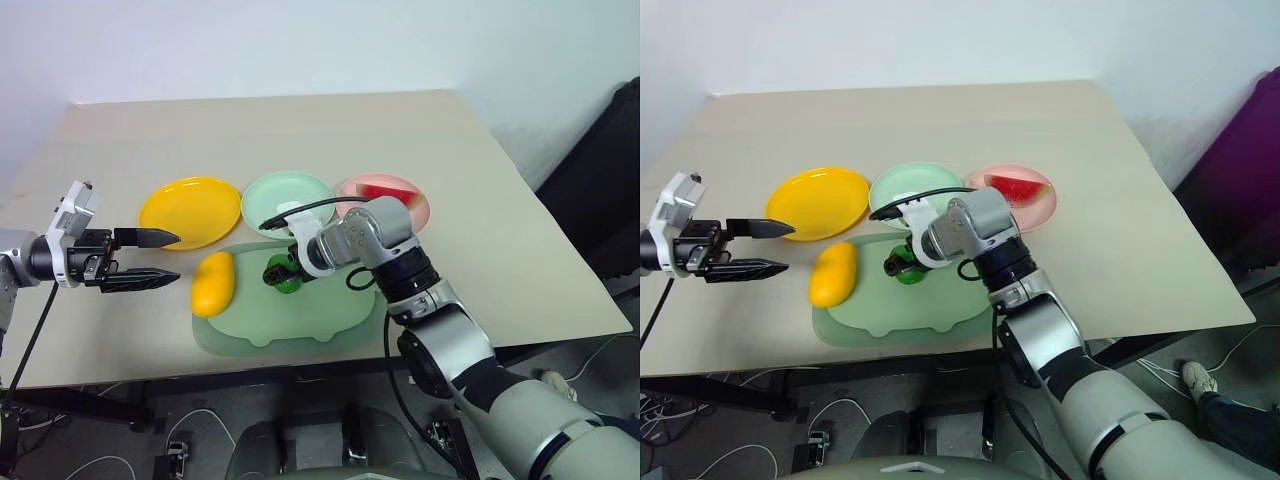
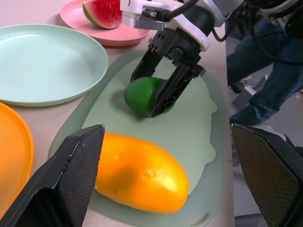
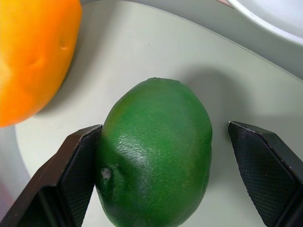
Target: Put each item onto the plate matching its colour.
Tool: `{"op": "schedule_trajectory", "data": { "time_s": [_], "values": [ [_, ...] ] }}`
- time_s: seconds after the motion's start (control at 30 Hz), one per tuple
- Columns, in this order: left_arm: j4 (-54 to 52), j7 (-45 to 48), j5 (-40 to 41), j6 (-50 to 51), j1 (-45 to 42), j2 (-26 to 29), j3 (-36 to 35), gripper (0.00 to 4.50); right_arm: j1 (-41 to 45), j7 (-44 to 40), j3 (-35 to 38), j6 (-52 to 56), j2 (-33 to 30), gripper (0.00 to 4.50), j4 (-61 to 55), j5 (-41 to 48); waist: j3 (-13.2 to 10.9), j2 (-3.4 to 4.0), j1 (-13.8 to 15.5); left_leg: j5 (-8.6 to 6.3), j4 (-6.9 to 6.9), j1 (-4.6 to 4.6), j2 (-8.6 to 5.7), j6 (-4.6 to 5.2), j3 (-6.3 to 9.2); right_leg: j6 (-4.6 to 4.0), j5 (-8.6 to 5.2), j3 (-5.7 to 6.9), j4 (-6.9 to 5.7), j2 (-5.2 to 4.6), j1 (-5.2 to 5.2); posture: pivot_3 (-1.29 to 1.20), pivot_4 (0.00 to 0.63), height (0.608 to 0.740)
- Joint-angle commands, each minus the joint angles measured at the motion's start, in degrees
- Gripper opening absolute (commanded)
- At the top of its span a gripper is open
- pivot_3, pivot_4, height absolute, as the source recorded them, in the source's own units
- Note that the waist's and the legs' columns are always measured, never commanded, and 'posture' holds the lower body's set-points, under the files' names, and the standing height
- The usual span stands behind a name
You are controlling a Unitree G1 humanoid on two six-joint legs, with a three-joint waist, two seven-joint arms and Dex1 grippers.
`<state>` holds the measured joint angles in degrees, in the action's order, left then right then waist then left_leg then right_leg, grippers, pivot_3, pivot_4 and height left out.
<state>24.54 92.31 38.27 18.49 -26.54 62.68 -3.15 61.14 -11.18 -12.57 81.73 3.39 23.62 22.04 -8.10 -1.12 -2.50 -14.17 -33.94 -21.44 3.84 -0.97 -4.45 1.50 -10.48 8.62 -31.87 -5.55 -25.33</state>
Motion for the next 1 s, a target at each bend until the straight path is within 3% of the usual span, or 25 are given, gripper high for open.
{"op": "schedule_trajectory", "data": {
  "time_s": [0.03,0.5,0.6,0.7,0.73,1.0],
  "values": [
    [-1.3,0.2,1.1,-0.1,0.2,1.2,-2.1,4.50,-0.9,-0.2,-1.1,-1.0,-0.1,4.42,-0.7,-2.1,0.0,0.00,0.0,-0.01,0.00,0.01,0.00,-0.01,0.01,0.00,0.00,0.00,0.00,-0.01,0.00,0.00,0.150,0.740],
    [-1.8,0.2,1.1,0.1,0.6,1.1,-2.8,4.50,-1.1,-5.9,-9.3,-4.0,-3.4,4.42,-5.8,-6.0,0.0,0.00,0.0,0.04,0.00,-0.04,-0.02,0.07,-0.05,0.00,0.00,0.00,0.00,0.01,0.00,0.00,0.150,0.740],
    [-1.8,0.2,1.1,0.1,0.5,1.1,-2.8,4.50,-1.2,-6.8,-9.4,-3.9,-3.5,3.90,-6.5,-6.0,0.0,-0.01,0.0,0.03,-0.01,-0.03,-0.02,0.06,-0.06,0.00,0.00,0.00,-0.01,0.01,0.01,0.00,0.150,0.740],
    [-1.5,0.2,1.0,0.1,0.2,1.0,-2.7,4.50,-1.2,-7.3,-10.1,-4.4,-3.7,2.92,-6.9,-6.7,0.0,0.00,0.0,-0.01,-0.01,-0.03,-0.01,-0.02,-0.03,0.00,0.00,0.01,-0.02,0.03,-0.01,0.00,0.150,0.740],
    [-1.5,0.2,1.0,0.1,0.1,1.0,-2.7,4.50,-1.3,-7.4,-9.9,-4.2,-3.6,2.78,-6.8,-6.8,0.0,0.00,0.0,-0.01,-0.01,-0.03,-0.01,-0.02,-0.03,0.00,0.00,0.01,-0.02,0.02,-0.01,0.00,0.150,0.740],
    [-1.5,0.2,1.0,0.3,-0.1,1.0,-2.6,4.50,-1.0,-8.3,-8.4,-4.0,-3.0,2.77,-6.8,-6.5,0.0,0.00,0.0,-0.01,-0.01,-0.03,-0.01,-0.01,-0.05,0.00,0.00,0.00,-0.02,0.05,0.00,0.00,0.150,0.740]
  ]
}}
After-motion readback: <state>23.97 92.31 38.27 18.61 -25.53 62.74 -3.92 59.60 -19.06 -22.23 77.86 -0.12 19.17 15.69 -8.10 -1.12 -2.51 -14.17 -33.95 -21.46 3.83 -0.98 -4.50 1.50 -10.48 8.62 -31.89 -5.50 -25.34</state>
